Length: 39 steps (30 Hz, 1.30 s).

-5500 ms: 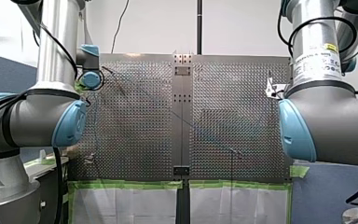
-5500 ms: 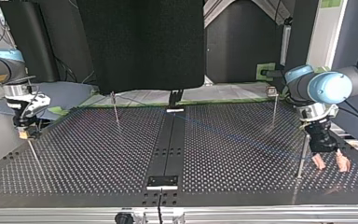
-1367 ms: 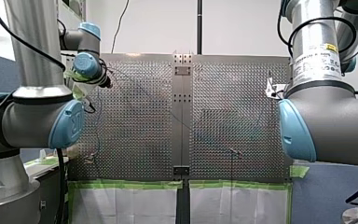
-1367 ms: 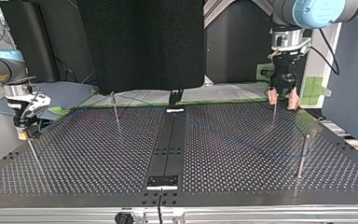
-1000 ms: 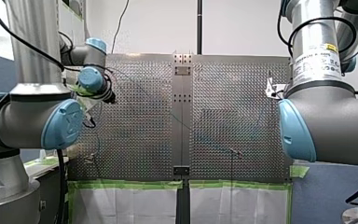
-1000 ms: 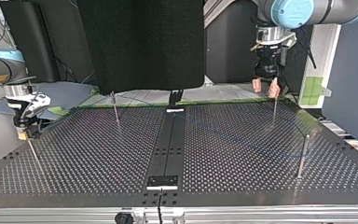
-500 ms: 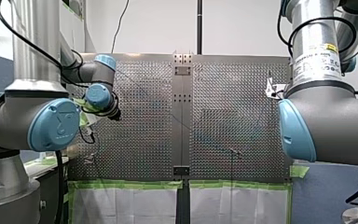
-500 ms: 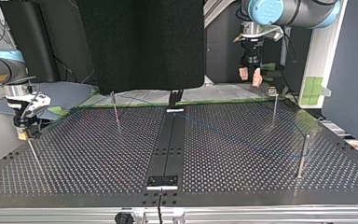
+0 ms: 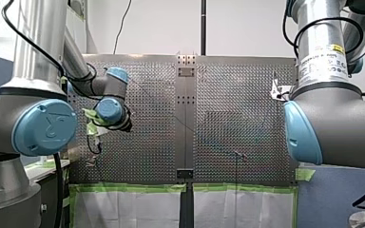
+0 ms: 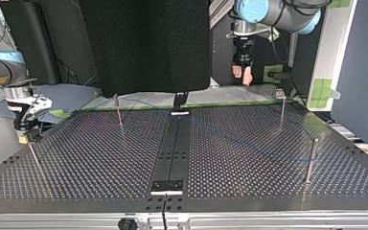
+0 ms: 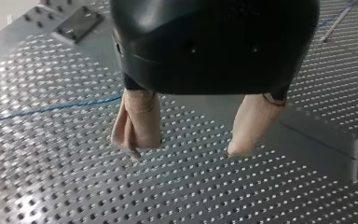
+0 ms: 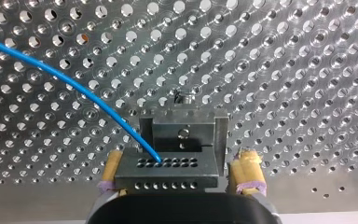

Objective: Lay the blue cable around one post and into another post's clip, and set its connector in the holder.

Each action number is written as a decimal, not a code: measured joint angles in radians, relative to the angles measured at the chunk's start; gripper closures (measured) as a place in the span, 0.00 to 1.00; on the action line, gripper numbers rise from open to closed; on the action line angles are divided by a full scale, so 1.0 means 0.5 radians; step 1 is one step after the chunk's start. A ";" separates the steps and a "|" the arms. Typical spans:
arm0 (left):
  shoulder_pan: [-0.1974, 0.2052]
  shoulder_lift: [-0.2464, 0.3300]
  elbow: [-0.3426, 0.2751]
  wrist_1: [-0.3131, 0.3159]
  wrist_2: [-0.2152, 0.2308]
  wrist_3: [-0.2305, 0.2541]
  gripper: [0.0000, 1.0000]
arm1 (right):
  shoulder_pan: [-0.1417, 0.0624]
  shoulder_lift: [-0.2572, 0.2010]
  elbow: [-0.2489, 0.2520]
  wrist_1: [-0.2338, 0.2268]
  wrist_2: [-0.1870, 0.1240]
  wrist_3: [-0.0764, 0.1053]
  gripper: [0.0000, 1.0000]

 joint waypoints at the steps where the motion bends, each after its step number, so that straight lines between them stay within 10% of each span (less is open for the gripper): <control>1: -0.016 -0.016 0.000 0.015 -0.008 0.016 0.02 | 0.000 0.000 0.000 0.000 0.000 0.000 0.00; 17: -0.332 -0.301 -0.002 0.331 -0.109 0.332 0.02 | 0.000 0.000 0.000 0.000 0.000 0.000 0.00; 39: -0.737 -0.316 -0.002 0.737 -0.197 0.647 0.02 | 0.000 0.000 0.000 0.000 0.000 0.000 0.00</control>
